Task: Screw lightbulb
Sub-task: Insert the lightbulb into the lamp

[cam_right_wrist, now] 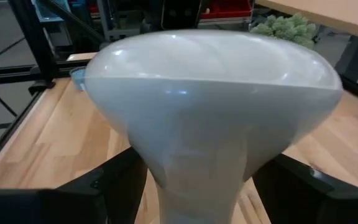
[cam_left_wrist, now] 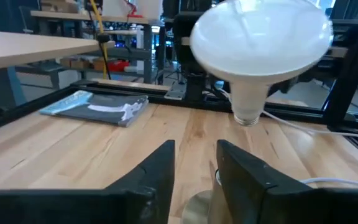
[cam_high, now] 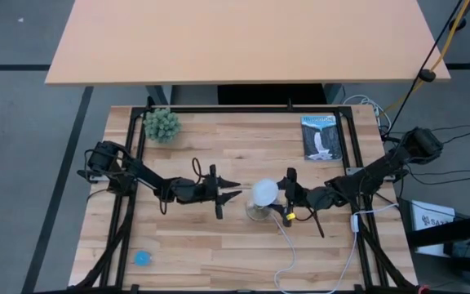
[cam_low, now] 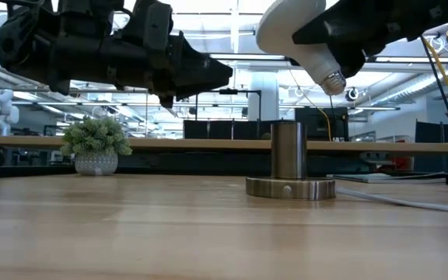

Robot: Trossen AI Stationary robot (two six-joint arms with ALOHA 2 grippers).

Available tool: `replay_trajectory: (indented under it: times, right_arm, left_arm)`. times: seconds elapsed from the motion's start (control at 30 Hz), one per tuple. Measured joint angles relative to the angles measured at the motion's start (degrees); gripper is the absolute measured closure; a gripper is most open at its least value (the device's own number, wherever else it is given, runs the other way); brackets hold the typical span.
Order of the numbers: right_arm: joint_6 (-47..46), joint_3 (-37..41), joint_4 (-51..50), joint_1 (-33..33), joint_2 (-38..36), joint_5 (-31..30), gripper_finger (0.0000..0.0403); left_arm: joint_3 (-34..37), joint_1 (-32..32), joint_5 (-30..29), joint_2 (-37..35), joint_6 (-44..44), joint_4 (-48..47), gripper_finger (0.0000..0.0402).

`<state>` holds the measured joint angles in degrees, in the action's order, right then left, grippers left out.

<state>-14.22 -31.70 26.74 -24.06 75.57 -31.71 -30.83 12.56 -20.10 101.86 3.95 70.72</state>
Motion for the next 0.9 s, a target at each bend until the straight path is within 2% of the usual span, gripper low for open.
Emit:
replay_trajectory:
  times: [0.17, 0.37, 0.5, 0.9]
  right_arm:
    - [-1.5, -0.1, 2.8, 1.8, 2.5, 4.9, 0.0138]
    - [1.0, -3.4, 2.5, 2.1, 6.3, 5.3, 0.0138]
    - [3.6, -6.3, 0.6, 3.5, 9.3, 8.2, 0.0138]
    - [4.5, -7.8, 1.0, 6.4, 10.2, 8.1, 0.0138]
  left_arm:
    - [0.0, -0.1, 0.0, 0.0, 0.0, 0.0, 0.0284]
    - [-0.1, -0.3, 0.0, 0.0, 0.0, -0.8, 0.0284]
    - [-0.1, -0.8, 0.0, 0.0, 0.0, -1.7, 0.0284]
    - [-0.1, -1.7, 0.0, 0.0, 0.0, -1.9, 0.0284]
